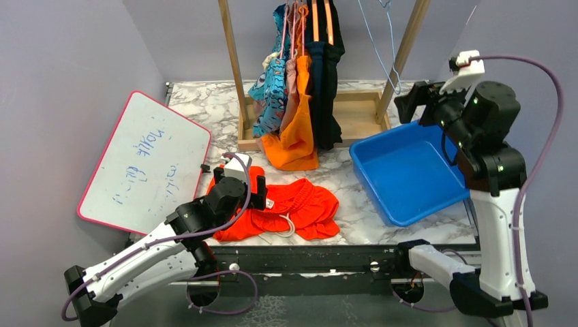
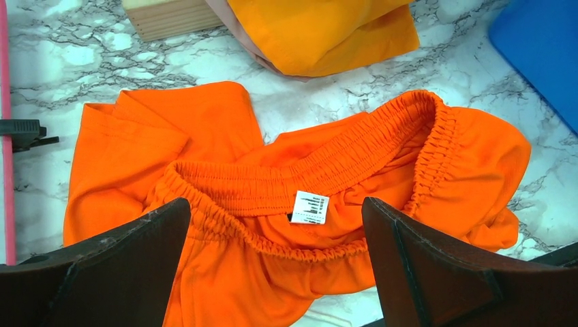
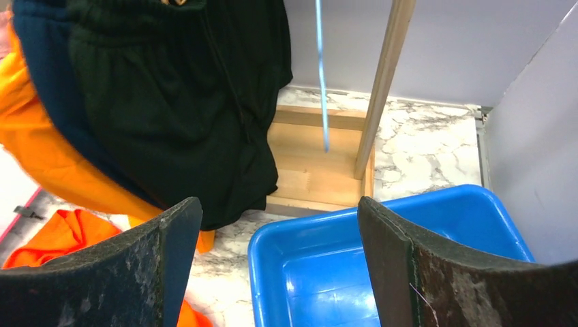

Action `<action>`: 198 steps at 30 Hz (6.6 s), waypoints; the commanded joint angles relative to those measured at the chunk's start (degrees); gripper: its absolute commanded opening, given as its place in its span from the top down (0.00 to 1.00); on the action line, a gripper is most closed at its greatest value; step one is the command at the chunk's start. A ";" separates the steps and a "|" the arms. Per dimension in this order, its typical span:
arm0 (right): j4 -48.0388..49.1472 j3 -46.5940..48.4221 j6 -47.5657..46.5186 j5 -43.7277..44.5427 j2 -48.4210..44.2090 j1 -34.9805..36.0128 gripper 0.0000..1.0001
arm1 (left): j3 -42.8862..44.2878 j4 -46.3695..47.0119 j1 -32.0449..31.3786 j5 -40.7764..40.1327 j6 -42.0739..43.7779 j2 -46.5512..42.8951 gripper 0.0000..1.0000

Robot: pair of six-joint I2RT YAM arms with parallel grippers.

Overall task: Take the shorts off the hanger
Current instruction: Place the hanger on the clothes rod, then pick up the shorts at the center of the board, then place the shorts in the basket.

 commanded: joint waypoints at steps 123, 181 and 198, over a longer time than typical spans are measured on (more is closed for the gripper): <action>10.90 -53.25 28.83 10.26 2.11 50.88 0.63 | 0.40 -5.22 4.69 -21.78 -7.17 -11.95 0.01; 8.34 -40.02 17.88 85.15 -25.03 51.85 0.99 | 0.09 -4.96 5.50 -21.71 -7.58 -11.23 0.01; 24.07 -46.00 10.35 44.50 -13.63 16.52 0.99 | -0.17 -4.54 6.01 -21.08 -7.32 -11.75 0.01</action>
